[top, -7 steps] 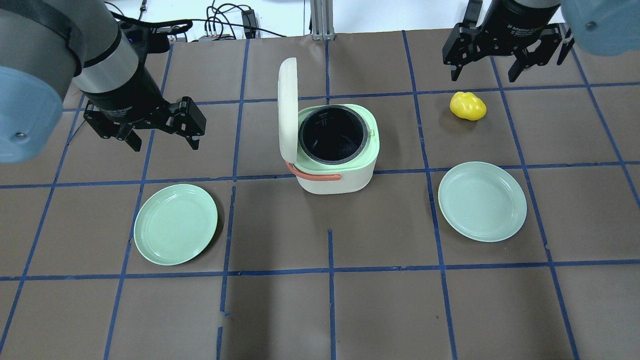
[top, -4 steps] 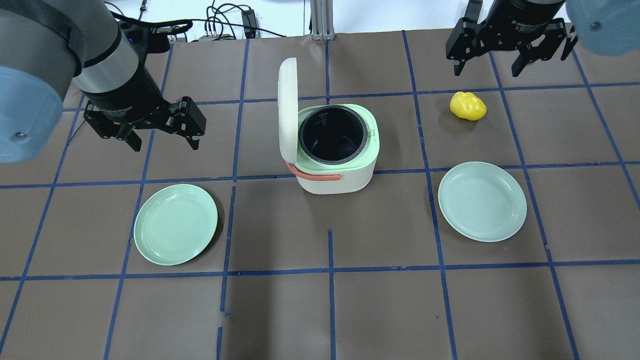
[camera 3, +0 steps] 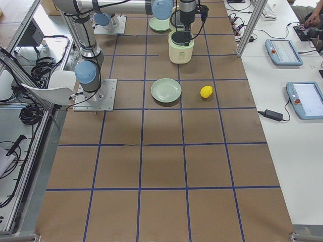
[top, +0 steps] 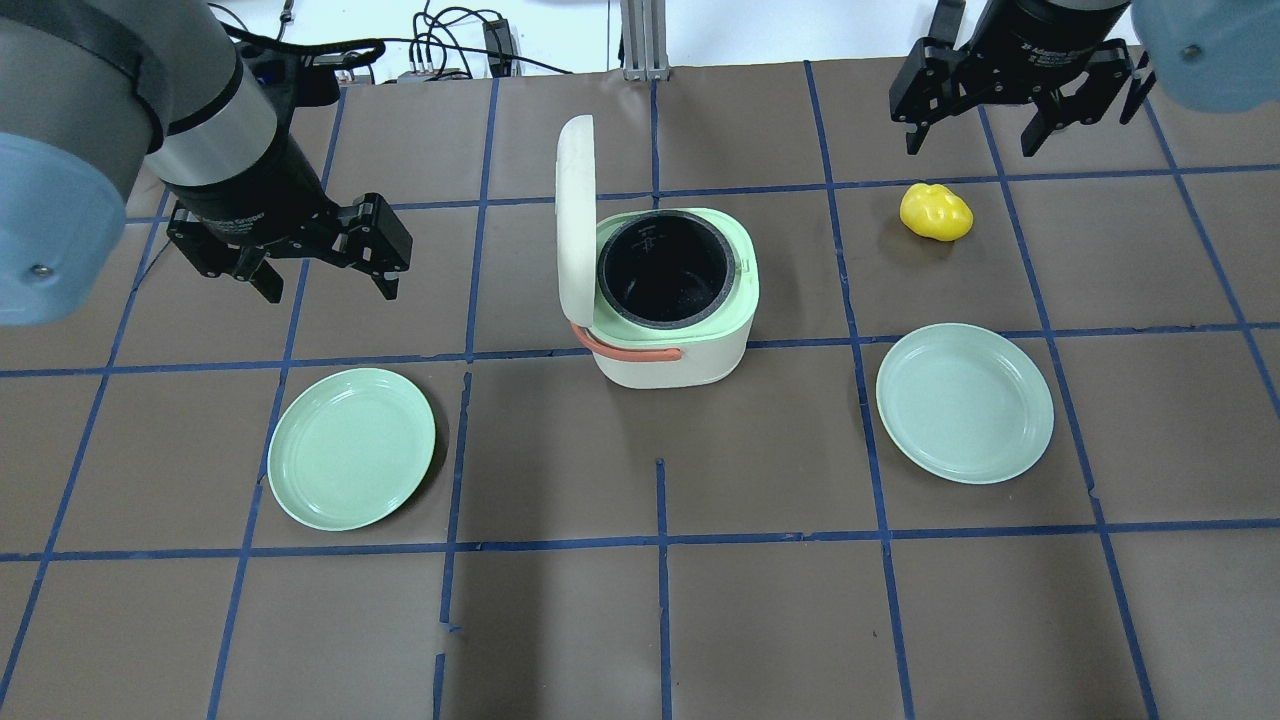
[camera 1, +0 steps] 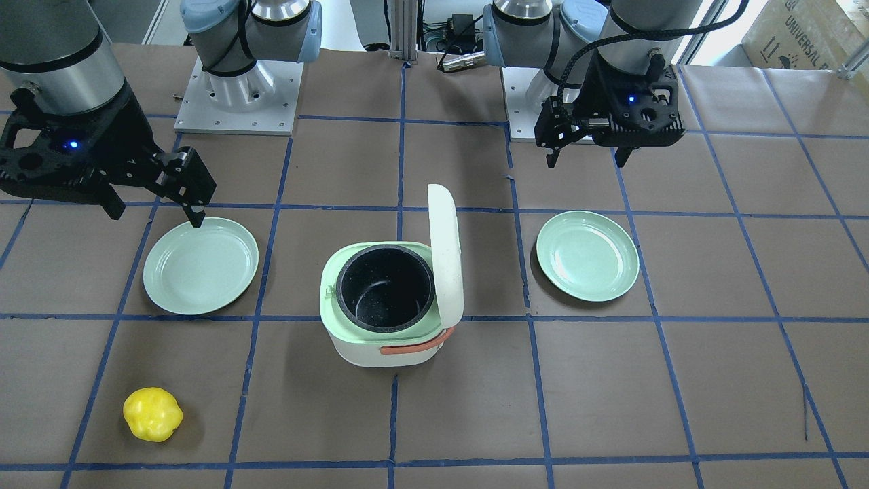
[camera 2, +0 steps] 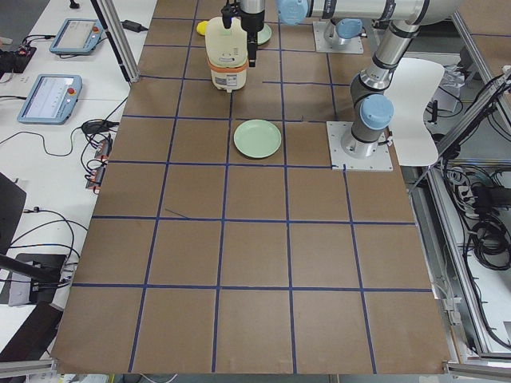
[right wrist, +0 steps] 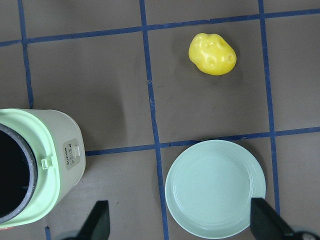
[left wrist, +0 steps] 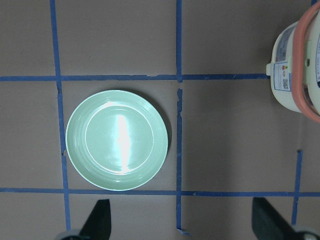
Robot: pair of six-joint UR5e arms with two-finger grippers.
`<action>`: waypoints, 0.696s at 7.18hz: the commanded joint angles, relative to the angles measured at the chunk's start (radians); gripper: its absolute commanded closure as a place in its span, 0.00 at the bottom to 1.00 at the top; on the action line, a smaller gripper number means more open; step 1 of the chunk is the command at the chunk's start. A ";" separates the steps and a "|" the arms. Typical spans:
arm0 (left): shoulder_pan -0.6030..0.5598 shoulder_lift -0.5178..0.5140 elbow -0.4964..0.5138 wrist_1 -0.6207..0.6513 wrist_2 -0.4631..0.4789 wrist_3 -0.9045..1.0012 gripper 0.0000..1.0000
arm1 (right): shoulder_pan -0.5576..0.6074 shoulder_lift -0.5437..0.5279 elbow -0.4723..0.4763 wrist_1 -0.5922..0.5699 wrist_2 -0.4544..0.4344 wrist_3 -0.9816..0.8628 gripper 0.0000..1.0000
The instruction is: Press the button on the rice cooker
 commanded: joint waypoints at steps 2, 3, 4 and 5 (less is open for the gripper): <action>0.000 0.000 0.000 0.000 0.000 0.000 0.00 | 0.002 0.000 0.009 0.009 0.006 -0.002 0.00; 0.000 0.000 0.000 0.000 0.000 0.000 0.00 | 0.002 -0.002 0.022 0.009 0.006 -0.016 0.00; 0.000 0.000 0.000 0.000 0.000 0.000 0.00 | 0.002 -0.002 0.025 0.011 0.004 -0.020 0.00; 0.000 0.000 0.000 0.000 0.000 0.000 0.00 | 0.002 -0.003 0.023 0.011 0.006 -0.020 0.00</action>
